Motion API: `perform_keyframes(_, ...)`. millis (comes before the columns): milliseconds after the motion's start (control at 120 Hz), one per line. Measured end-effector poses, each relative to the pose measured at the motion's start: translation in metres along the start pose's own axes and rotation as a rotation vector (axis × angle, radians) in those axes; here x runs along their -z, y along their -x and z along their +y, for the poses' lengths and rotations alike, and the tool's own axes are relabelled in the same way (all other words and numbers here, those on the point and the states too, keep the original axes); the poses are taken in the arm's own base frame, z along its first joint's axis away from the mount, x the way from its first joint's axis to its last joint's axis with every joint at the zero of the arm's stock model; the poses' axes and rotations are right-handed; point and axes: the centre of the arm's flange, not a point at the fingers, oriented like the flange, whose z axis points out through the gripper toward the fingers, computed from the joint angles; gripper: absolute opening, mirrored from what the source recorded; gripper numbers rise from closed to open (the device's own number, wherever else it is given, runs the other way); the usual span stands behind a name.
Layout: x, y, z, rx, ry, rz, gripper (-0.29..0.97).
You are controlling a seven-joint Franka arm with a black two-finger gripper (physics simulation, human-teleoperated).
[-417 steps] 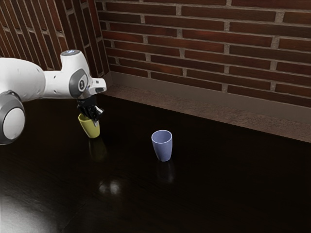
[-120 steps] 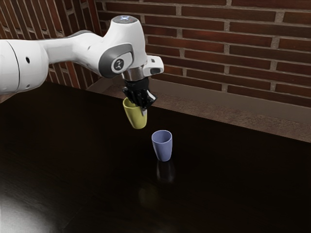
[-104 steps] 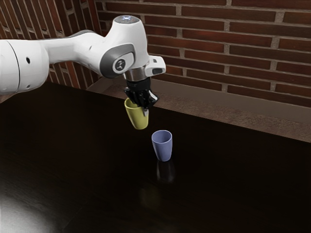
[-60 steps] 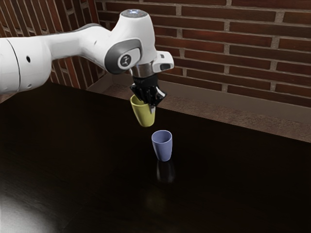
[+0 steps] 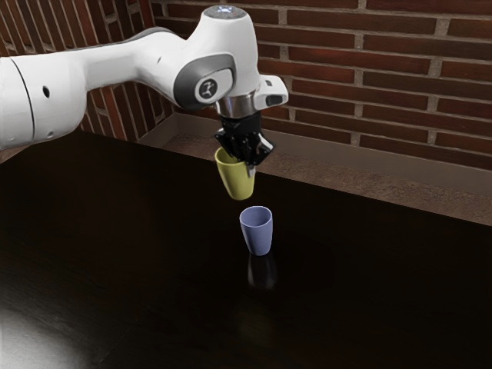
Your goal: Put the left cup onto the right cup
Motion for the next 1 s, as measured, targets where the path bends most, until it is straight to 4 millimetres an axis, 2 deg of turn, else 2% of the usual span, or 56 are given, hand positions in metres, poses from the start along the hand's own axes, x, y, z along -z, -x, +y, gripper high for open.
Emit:
perform_keyframes(342,-0.009,-0.007,0.022,-0.006,0.015,-0.022,-0.1)
perform_keyframes(525,-0.02,-0.015,0.022,0.003,0.015,-0.028,-0.1)
perform_keyframes(767,-0.014,-0.019,0.024,0.005,0.009,-0.008,-0.1)
perform_keyframes(1000,-0.018,-0.024,0.031,0.0,0.009,-0.008,-0.1)
